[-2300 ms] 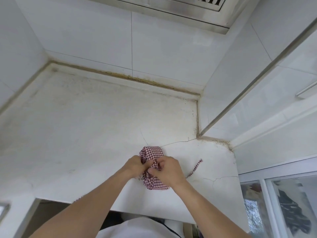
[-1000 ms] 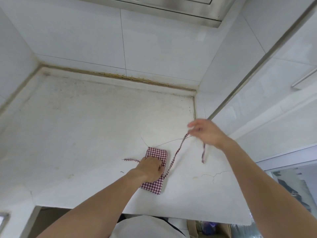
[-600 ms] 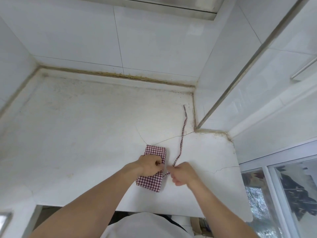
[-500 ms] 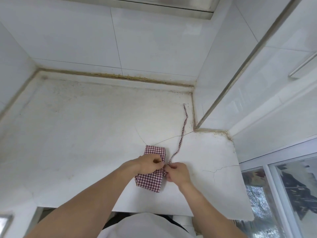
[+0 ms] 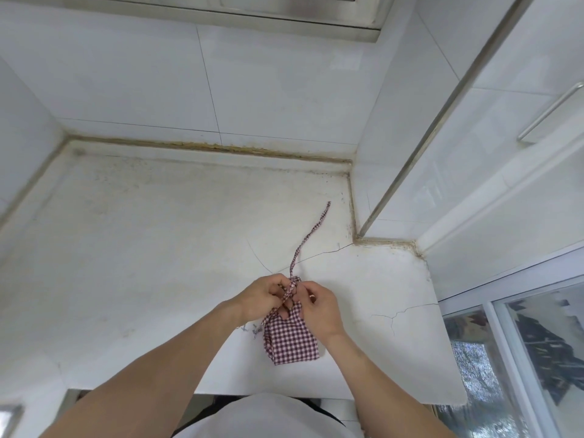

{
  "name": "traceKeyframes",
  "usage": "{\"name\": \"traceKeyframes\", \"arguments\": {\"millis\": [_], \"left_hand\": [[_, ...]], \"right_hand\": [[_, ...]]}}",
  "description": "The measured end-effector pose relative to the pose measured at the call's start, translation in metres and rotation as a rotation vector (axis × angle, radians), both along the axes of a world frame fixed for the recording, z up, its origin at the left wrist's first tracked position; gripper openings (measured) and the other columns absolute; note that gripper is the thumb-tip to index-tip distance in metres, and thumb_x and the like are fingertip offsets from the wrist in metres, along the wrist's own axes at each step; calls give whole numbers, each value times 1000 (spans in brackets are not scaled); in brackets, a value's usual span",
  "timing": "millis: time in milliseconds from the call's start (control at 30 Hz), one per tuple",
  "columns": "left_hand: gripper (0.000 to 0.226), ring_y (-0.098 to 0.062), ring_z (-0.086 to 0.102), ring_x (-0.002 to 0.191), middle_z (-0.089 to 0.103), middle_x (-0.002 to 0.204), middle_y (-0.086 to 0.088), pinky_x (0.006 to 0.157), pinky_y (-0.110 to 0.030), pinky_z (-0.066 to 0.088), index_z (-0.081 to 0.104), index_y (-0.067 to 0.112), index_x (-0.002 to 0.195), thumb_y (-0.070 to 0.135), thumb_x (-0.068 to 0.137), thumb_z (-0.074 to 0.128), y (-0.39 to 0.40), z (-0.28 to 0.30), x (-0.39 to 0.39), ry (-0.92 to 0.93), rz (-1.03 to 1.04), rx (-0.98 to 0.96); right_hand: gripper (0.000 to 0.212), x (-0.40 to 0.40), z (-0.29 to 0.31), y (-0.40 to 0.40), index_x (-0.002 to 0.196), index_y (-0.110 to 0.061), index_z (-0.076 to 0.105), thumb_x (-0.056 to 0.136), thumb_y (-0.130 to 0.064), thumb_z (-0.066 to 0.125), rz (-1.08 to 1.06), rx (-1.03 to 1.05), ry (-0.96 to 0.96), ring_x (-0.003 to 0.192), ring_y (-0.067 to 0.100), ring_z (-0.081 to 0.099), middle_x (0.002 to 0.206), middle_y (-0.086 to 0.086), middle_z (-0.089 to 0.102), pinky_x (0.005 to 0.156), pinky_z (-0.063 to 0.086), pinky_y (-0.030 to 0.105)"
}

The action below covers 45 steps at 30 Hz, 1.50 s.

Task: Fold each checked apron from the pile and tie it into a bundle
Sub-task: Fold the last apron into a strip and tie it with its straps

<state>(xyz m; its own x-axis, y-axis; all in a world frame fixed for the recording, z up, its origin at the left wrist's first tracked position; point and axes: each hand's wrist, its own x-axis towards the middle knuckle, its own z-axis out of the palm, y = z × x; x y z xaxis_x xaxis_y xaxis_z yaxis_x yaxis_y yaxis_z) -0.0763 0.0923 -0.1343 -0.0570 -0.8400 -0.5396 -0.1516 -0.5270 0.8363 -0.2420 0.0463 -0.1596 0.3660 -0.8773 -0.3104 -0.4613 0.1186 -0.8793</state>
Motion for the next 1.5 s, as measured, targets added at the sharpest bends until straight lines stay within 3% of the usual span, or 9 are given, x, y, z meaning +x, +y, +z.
{"name": "traceKeyframes", "arguments": {"millis": [233, 433, 567, 767, 867, 1000, 1200, 1333, 1500], "left_hand": [[43, -25, 71, 79, 65, 102, -19, 82, -28, 54, 63, 21, 107, -14, 93, 43, 3, 0, 3, -92, -43, -80], [42, -17, 67, 74, 65, 100, -5, 72, -23, 54, 57, 25, 109, -13, 97, 43, 1, 9, 0, -130, -131, -102], [51, -15, 61, 102, 53, 116, -4, 99, -28, 49, 56, 52, 98, 2, 97, 51, 0, 9, -2, -301, -164, -175], [28, -16, 59, 85, 38, 120, 5, 89, -29, 48, 64, 27, 111, 17, 86, 74, 3, -1, -9, -640, -13, -314], [25, -23, 46, 118, 49, 127, -2, 103, -34, 32, 73, 20, 103, 35, 84, 76, 4, -8, -3, -884, -140, -406], [22, -23, 58, 97, 64, 86, 1, 95, -31, 35, 67, 16, 74, 33, 79, 80, 2, -2, 2, -1071, -217, -591], [30, -19, 55, 71, 66, 84, -2, 65, -31, 42, 59, 15, 97, 39, 103, 42, 11, 12, 2, -1014, -330, -299], [41, -20, 57, 80, 66, 92, -3, 70, -30, 39, 62, 15, 95, 40, 107, 31, 23, 10, 26, -1050, -327, -132], [30, -26, 56, 114, 57, 125, -8, 89, -34, 44, 51, 12, 129, 19, 100, 44, 40, 9, 62, -1234, -472, 296]], "right_hand": [[25, 2, 6, -4, 107, -27, 74, 96, -14, 56, 208, 131, 1, 92, 4, 66, 103, -8, 74, 84, 48, 21], [15, 3, 5, -2, 102, -20, 75, 87, -18, 74, 154, 172, -88, 88, 12, 72, 93, -3, 77, 87, 56, 31], [15, 9, 2, -1, 99, -19, 76, 93, -31, 69, 58, 179, -58, 91, 14, 71, 94, -3, 76, 88, 56, 35], [39, 15, 8, -1, 58, -24, 59, 97, -20, 63, -24, 263, -93, 55, 12, 50, 55, -11, 55, 53, 38, 25], [33, 13, 10, -2, 66, -14, 56, 97, -18, 61, 2, 311, -76, 52, 11, 42, 54, -6, 47, 49, 34, 22], [30, 16, 12, -3, 81, -2, 68, 100, -23, 57, -6, 331, -62, 49, 11, 51, 64, 2, 61, 49, 41, 22], [32, 18, 12, -4, 82, 5, 67, 100, -19, 56, -46, 298, -29, 47, 12, 56, 61, 8, 63, 54, 51, 28], [24, 17, 11, -4, 88, -3, 72, 99, -20, 59, -89, 289, -22, 46, 5, 56, 73, 3, 69, 47, 44, 18], [27, 20, 11, -5, 92, 3, 69, 99, -21, 60, -46, 271, 1, 48, 0, 58, 79, 7, 71, 50, 46, 19]]}}
